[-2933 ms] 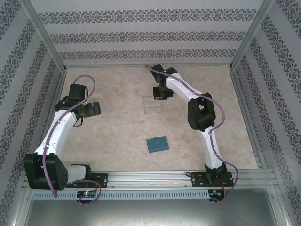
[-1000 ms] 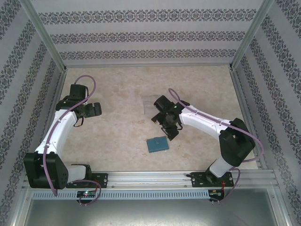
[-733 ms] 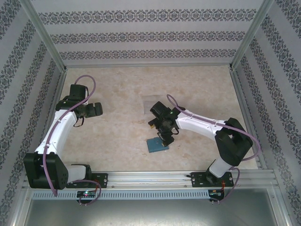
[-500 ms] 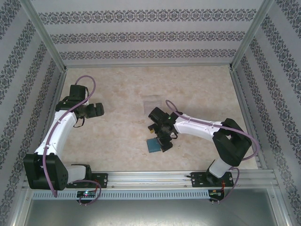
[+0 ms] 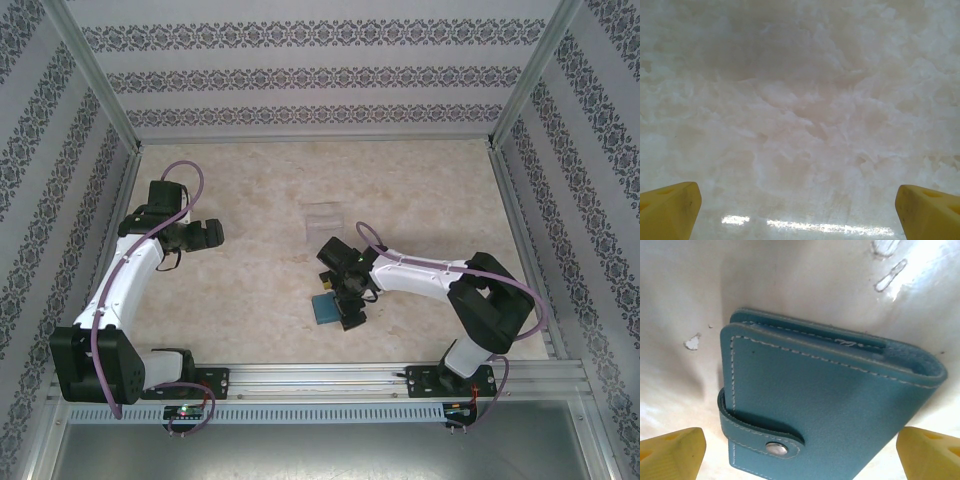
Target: Take the credit cards out of the card holder
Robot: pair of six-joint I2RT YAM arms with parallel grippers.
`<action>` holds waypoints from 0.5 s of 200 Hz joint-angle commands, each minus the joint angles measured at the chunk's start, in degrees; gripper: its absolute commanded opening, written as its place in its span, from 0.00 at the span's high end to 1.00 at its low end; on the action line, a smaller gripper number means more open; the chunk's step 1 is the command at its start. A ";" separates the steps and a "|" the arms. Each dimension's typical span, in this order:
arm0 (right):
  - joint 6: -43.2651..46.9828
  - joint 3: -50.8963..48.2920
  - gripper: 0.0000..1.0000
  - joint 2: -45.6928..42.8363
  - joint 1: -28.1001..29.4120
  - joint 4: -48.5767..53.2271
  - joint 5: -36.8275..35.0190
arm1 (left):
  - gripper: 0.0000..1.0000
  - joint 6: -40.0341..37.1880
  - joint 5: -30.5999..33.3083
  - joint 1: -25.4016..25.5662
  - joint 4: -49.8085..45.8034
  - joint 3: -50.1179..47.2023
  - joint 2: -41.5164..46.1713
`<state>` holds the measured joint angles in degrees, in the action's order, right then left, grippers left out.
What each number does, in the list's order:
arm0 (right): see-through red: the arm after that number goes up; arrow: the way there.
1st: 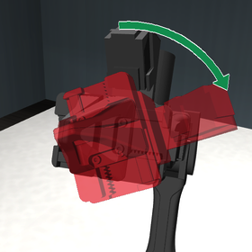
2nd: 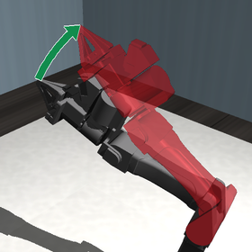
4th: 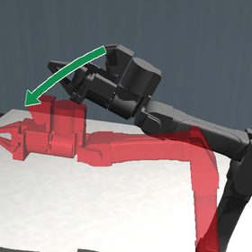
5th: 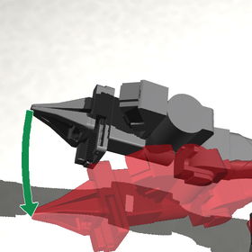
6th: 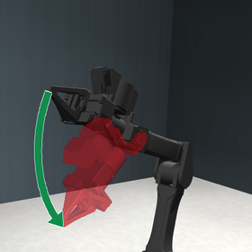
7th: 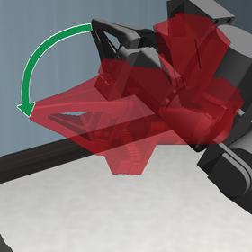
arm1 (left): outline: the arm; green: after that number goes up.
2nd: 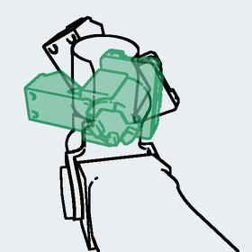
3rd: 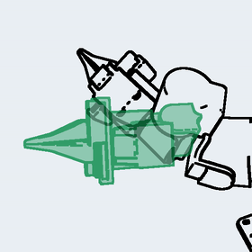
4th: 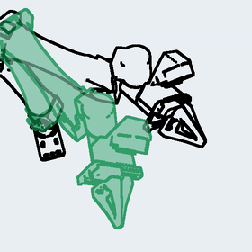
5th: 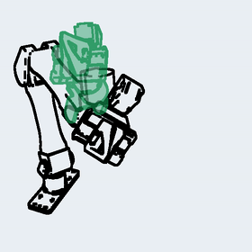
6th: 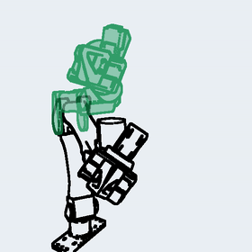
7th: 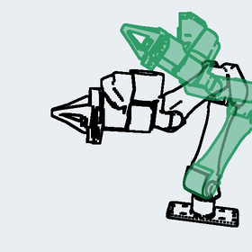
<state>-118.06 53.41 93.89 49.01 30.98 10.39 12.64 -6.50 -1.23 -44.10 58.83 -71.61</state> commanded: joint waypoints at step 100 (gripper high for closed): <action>2.78 -1.51 0.24 1.38 0.29 0.92 -3.55 | 0.00 0.39 -0.03 -0.57 0.79 -0.55 0.25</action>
<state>-118.02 52.82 95.61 49.01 30.13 10.87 12.64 -6.48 -1.23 -44.10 58.83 -71.61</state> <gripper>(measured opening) 0.774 0.998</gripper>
